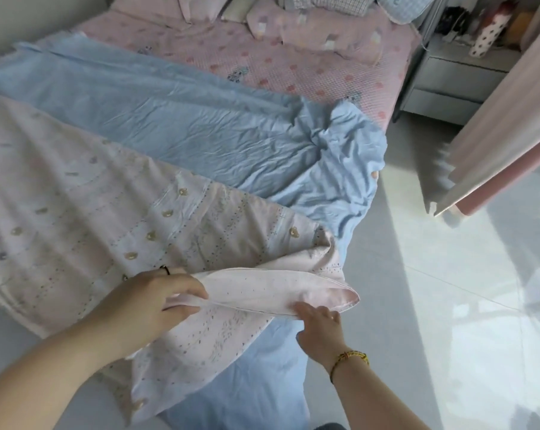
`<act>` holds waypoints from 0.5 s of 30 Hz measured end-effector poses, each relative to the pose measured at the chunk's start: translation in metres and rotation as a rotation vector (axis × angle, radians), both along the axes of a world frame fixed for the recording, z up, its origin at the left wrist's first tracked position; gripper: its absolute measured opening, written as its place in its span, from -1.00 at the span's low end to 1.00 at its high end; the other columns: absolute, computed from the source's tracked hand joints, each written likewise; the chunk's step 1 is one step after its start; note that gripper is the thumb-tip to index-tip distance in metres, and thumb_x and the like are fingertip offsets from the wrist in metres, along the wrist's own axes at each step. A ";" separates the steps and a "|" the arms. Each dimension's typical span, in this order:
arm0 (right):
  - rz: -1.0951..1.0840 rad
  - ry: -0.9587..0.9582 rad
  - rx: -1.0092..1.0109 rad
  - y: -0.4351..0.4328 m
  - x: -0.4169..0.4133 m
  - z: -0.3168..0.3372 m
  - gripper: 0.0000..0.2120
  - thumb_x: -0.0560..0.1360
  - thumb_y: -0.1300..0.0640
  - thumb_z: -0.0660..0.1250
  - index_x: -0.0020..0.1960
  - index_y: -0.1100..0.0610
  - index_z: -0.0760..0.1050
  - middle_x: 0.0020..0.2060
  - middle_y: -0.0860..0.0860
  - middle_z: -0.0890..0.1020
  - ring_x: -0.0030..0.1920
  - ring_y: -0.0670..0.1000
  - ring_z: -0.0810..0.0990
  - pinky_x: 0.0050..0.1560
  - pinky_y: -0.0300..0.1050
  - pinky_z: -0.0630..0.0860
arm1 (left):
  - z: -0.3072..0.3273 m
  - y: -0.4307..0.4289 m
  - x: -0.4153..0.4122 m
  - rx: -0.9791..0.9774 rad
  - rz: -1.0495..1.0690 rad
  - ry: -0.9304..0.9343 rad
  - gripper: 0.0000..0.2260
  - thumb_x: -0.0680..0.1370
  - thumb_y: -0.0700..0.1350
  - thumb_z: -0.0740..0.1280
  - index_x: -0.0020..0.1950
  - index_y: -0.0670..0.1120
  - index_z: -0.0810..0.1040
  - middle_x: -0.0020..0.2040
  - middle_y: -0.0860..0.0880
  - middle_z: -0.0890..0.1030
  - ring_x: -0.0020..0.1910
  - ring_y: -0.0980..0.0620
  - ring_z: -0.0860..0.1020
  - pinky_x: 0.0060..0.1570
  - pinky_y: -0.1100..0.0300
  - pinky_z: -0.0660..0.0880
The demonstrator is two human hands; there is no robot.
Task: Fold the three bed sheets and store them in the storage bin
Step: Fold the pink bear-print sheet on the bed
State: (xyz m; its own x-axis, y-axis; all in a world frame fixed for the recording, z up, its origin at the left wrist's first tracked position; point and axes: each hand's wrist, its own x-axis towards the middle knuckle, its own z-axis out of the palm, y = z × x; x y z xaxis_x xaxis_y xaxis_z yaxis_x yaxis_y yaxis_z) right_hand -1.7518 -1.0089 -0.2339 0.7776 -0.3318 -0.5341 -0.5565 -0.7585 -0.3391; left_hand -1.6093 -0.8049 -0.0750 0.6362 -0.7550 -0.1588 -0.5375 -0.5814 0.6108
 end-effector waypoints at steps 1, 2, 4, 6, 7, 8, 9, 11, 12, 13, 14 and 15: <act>0.006 0.063 -0.050 -0.012 -0.002 -0.011 -0.41 0.47 0.24 0.11 0.47 -0.01 0.07 0.47 -0.12 0.16 0.40 0.02 0.19 0.38 -0.07 0.06 | 0.004 -0.002 0.000 0.001 0.014 -0.014 -0.44 0.44 -0.17 0.41 -0.22 0.58 0.37 -0.08 0.40 0.51 -0.04 0.35 0.47 -0.17 0.48 0.36; 0.015 0.114 -0.098 -0.025 -0.004 -0.020 -0.40 0.49 0.23 0.10 0.48 0.00 0.02 0.49 -0.12 0.10 0.41 0.04 0.17 0.38 -0.07 0.08 | 0.009 -0.004 0.001 -0.009 0.031 -0.027 -0.43 0.43 -0.19 0.42 -0.23 0.57 0.38 -0.05 0.46 0.46 -0.07 0.40 0.46 -0.20 0.51 0.36; 0.052 0.188 -0.170 -0.054 -0.003 -0.032 -0.39 0.50 0.19 0.10 0.49 0.03 -0.04 0.50 -0.10 0.06 0.43 0.07 0.16 0.37 -0.06 0.11 | 0.015 -0.009 -0.003 -0.022 0.091 -0.047 -0.46 0.42 -0.22 0.43 -0.25 0.50 0.44 -0.09 0.45 0.48 -0.22 0.44 0.48 -0.34 0.56 0.36; 0.117 0.187 -0.222 -0.085 0.006 -0.041 -0.38 0.50 0.17 0.11 0.50 0.04 -0.05 0.48 -0.06 0.12 0.42 0.08 0.17 0.37 -0.05 0.14 | 0.019 -0.018 -0.012 -0.044 0.203 -0.071 -0.58 0.43 -0.18 0.43 -0.23 0.41 0.49 -0.21 0.44 0.53 -0.33 0.44 0.48 -0.41 0.58 0.33; 0.172 0.184 -0.240 -0.097 0.012 -0.047 -0.39 0.50 0.15 0.11 0.49 0.05 -0.04 0.47 -0.04 0.16 0.42 0.08 0.18 0.36 -0.06 0.14 | 0.022 -0.023 -0.018 -0.060 0.267 -0.067 -0.66 0.42 -0.10 0.43 -0.23 0.40 0.51 -0.24 0.44 0.54 -0.35 0.45 0.47 -0.41 0.60 0.32; 0.212 0.194 -0.270 -0.105 0.015 -0.050 -0.40 0.51 0.12 0.11 0.49 0.06 -0.03 0.45 -0.03 0.19 0.41 0.08 0.19 0.36 -0.06 0.14 | 0.028 -0.028 -0.023 -0.070 0.311 -0.051 -0.76 0.38 0.00 0.41 -0.23 0.40 0.51 -0.23 0.44 0.54 -0.34 0.46 0.47 -0.40 0.62 0.32; 0.276 0.201 -0.297 -0.114 0.020 -0.052 -0.42 0.52 0.08 0.11 0.49 0.06 -0.01 0.44 -0.03 0.22 0.40 0.07 0.20 0.35 -0.06 0.13 | 0.032 -0.034 -0.030 -0.054 0.366 -0.042 -0.84 0.32 0.11 0.35 -0.25 0.43 0.51 -0.21 0.43 0.54 -0.30 0.46 0.48 -0.37 0.63 0.32; 0.371 0.186 -0.398 -0.130 0.025 -0.050 -0.48 0.52 0.08 0.10 0.46 0.06 0.09 0.38 -0.02 0.30 0.37 0.06 0.24 0.33 -0.09 0.15 | 0.037 -0.041 -0.044 -0.052 0.477 -0.058 -0.84 0.28 0.14 0.29 -0.27 0.46 0.49 -0.17 0.41 0.55 -0.23 0.46 0.49 -0.31 0.63 0.33; 0.425 0.157 -0.452 -0.142 0.030 -0.046 -0.54 0.52 0.11 0.09 0.42 0.03 0.19 0.34 -0.03 0.36 0.35 0.04 0.27 0.29 -0.11 0.18 | 0.040 -0.045 -0.053 -0.063 0.530 -0.084 -0.77 0.30 0.07 0.32 -0.27 0.47 0.48 -0.16 0.41 0.55 -0.21 0.45 0.49 -0.30 0.63 0.34; 0.455 0.105 -0.498 -0.152 0.033 -0.041 -0.59 0.53 0.15 0.07 0.37 -0.01 0.29 0.28 -0.05 0.43 0.31 0.02 0.31 0.26 -0.14 0.20 | 0.040 -0.048 -0.059 -0.059 0.560 -0.113 -0.70 0.33 -0.01 0.36 -0.27 0.47 0.48 -0.16 0.43 0.54 -0.23 0.46 0.50 -0.30 0.61 0.34; 0.500 0.048 -0.547 -0.164 0.034 -0.034 -0.62 0.53 0.18 0.06 0.30 -0.04 0.38 0.22 -0.08 0.49 0.28 0.00 0.34 0.22 -0.16 0.22 | 0.042 -0.050 -0.070 -0.050 0.611 -0.136 -0.63 0.36 -0.09 0.42 -0.28 0.45 0.49 -0.18 0.45 0.54 -0.29 0.45 0.50 -0.33 0.60 0.35; 0.487 0.000 -0.588 -0.173 0.034 -0.027 -0.63 0.52 0.21 0.06 0.22 -0.05 0.46 0.15 -0.08 0.54 0.24 0.00 0.38 0.20 -0.15 0.22 | 0.041 -0.050 -0.075 -0.037 0.656 -0.139 -0.59 0.40 -0.18 0.45 -0.30 0.40 0.52 -0.22 0.45 0.54 -0.36 0.44 0.49 -0.36 0.57 0.36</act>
